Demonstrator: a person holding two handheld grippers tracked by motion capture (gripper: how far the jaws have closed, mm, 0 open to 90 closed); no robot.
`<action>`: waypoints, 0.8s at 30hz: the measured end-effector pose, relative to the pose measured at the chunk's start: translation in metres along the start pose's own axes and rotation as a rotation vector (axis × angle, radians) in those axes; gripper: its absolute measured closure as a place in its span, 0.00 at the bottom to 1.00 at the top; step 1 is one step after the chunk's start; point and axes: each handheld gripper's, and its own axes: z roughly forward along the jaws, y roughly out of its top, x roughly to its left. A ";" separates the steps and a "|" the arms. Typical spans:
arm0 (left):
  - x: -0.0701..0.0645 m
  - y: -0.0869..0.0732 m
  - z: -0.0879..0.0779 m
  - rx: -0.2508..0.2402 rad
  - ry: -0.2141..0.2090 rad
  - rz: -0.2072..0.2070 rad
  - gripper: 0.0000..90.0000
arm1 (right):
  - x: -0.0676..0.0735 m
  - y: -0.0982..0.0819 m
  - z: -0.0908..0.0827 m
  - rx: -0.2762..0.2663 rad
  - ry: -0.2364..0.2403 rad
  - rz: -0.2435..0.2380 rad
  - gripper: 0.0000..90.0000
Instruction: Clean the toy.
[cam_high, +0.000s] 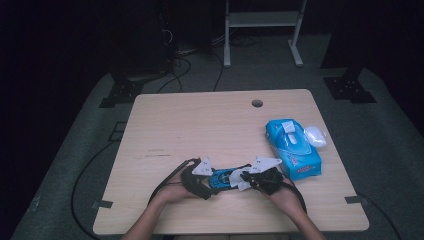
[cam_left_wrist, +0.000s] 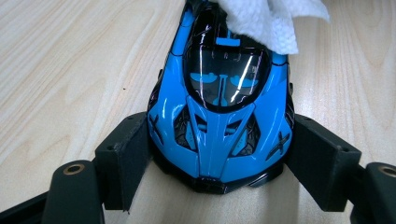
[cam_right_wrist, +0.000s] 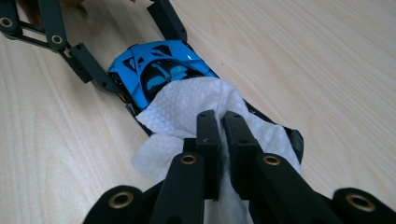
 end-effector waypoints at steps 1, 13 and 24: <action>0.000 0.000 0.000 0.001 0.000 0.002 0.28 | -0.001 -0.001 -0.001 0.003 0.004 0.008 0.95; 0.001 0.000 0.000 0.002 -0.002 0.003 0.28 | 0.000 -0.006 -0.009 0.022 -0.001 -0.013 0.73; 0.000 0.000 0.000 0.003 0.000 0.000 0.28 | -0.019 -0.010 -0.003 0.000 0.127 0.150 0.83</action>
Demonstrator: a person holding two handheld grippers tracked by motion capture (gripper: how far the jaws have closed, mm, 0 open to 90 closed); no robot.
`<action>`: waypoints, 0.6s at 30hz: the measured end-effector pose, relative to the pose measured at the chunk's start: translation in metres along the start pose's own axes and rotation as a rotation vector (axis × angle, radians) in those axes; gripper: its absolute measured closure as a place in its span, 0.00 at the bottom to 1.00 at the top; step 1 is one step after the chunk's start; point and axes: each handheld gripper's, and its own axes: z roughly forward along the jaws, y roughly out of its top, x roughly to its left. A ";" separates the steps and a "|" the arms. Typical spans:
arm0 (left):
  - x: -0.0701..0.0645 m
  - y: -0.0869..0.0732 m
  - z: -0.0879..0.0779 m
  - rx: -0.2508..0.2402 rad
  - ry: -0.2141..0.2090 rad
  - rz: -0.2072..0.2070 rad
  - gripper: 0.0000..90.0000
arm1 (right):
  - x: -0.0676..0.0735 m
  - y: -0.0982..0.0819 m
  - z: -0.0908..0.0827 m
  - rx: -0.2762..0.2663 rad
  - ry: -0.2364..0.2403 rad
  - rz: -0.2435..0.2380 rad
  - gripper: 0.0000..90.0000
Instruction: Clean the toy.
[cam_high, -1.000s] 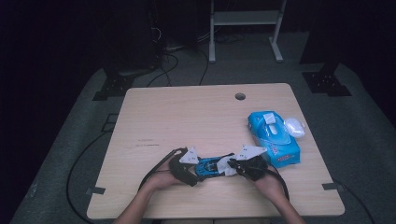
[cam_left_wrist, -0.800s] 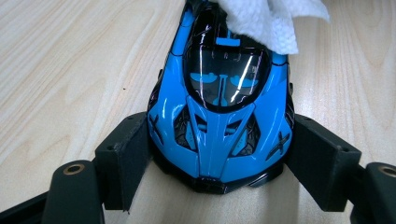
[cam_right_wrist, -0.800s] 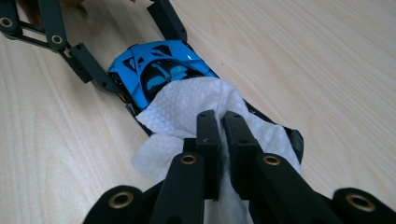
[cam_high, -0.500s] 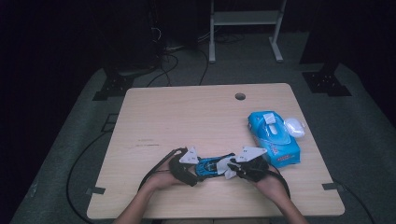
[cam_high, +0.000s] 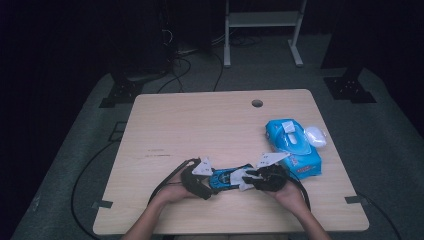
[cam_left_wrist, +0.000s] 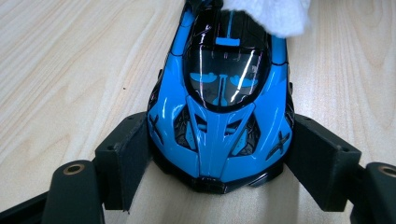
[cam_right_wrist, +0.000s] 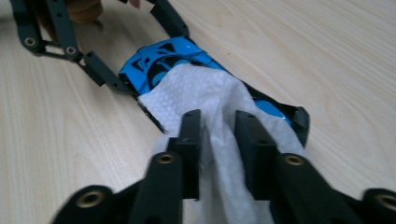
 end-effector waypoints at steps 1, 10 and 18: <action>0.000 0.000 0.000 0.001 0.000 0.000 0.28 | 0.000 0.000 0.000 -0.001 -0.008 -0.003 0.84; 0.000 0.000 0.000 -0.001 -0.003 -0.004 0.28 | 0.026 0.025 0.017 0.040 -0.067 -0.163 0.92; 0.000 0.000 0.000 -0.001 -0.002 -0.006 0.28 | 0.052 0.053 0.057 0.100 0.032 -0.248 0.93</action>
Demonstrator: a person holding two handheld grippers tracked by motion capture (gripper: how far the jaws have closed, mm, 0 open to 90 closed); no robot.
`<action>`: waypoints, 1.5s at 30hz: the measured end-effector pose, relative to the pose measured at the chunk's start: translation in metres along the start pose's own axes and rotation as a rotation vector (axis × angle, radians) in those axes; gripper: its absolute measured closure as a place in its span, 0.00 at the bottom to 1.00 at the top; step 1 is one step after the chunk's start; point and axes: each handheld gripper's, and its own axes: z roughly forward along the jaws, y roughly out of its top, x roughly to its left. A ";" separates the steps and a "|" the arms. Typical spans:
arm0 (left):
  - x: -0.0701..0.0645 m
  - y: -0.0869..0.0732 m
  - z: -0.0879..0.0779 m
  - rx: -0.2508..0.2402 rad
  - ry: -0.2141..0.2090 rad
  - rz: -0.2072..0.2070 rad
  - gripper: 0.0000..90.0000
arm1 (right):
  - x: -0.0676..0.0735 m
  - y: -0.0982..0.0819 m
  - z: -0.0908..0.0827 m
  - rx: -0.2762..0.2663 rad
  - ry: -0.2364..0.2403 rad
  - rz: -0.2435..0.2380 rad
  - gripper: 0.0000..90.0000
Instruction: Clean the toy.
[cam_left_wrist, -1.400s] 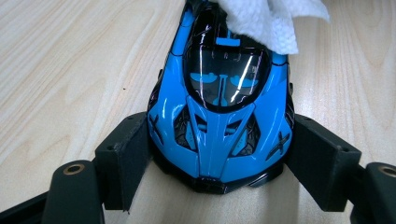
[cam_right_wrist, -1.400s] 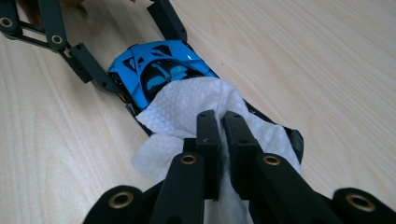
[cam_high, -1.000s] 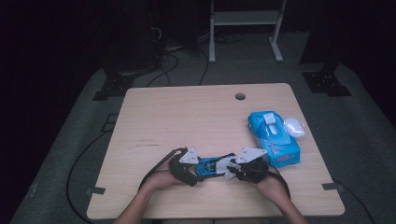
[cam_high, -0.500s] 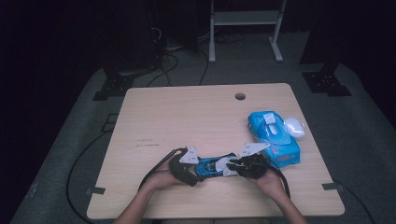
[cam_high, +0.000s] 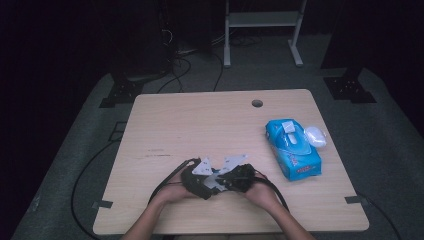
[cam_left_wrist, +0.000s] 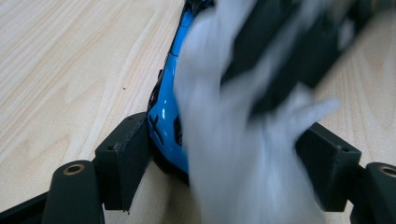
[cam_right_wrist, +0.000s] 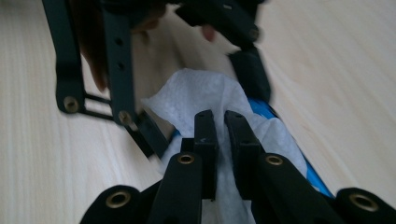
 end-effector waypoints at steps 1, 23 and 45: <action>0.000 0.000 0.000 0.004 -0.002 0.005 0.28 | 0.002 0.004 0.006 0.007 0.006 -0.017 0.93; 0.000 0.000 0.000 -0.005 -0.004 -0.007 0.28 | -0.002 0.014 0.013 0.033 0.022 -0.014 0.93; 0.001 0.000 0.000 -0.006 -0.003 -0.002 0.28 | -0.023 0.007 0.007 0.010 -0.040 0.024 0.93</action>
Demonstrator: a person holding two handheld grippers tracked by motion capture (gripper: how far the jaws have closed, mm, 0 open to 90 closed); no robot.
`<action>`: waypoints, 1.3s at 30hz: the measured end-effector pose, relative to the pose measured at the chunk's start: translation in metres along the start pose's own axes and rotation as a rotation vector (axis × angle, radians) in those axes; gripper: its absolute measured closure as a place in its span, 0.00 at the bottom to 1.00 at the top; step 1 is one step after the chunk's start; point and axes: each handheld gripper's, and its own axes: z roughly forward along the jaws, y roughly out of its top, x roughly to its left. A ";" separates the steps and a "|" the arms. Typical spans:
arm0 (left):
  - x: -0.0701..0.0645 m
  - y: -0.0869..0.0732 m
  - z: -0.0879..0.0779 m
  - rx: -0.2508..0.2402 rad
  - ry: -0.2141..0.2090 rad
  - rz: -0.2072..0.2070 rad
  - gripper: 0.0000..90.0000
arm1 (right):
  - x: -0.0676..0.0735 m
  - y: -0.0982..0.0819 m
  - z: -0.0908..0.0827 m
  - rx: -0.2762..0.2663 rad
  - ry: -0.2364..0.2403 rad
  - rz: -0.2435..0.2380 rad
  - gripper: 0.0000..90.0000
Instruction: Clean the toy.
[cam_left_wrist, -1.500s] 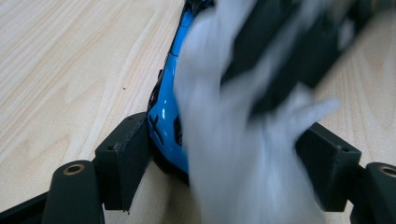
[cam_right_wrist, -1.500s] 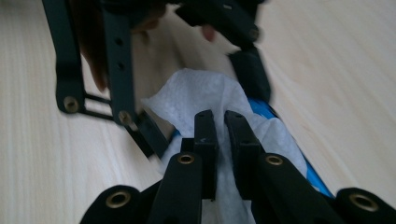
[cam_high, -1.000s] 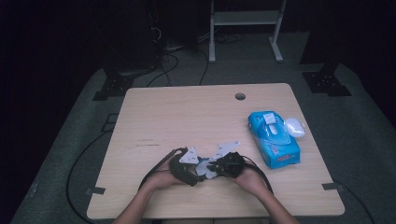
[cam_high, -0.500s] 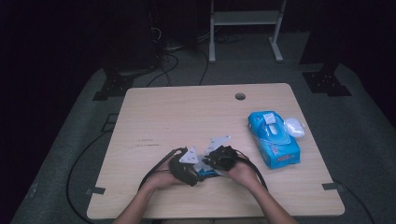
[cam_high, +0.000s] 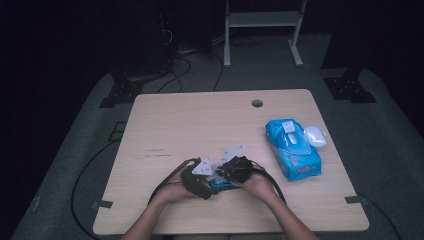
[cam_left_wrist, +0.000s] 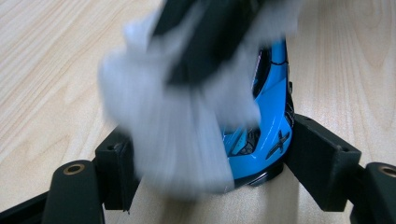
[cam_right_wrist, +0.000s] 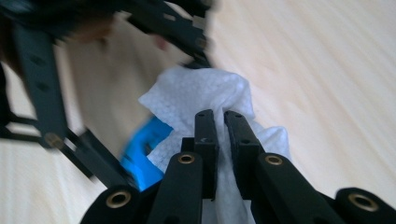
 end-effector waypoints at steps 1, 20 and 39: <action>0.000 0.000 0.000 -0.001 -0.001 0.000 0.28 | -0.004 -0.003 -0.005 0.001 -0.014 0.018 0.93; 0.001 0.000 0.000 0.002 0.000 0.010 0.28 | -0.022 -0.019 -0.023 0.009 -0.043 0.082 0.93; 0.001 -0.001 0.000 0.001 0.000 0.014 0.28 | -0.019 -0.067 -0.070 0.010 -0.045 0.119 0.93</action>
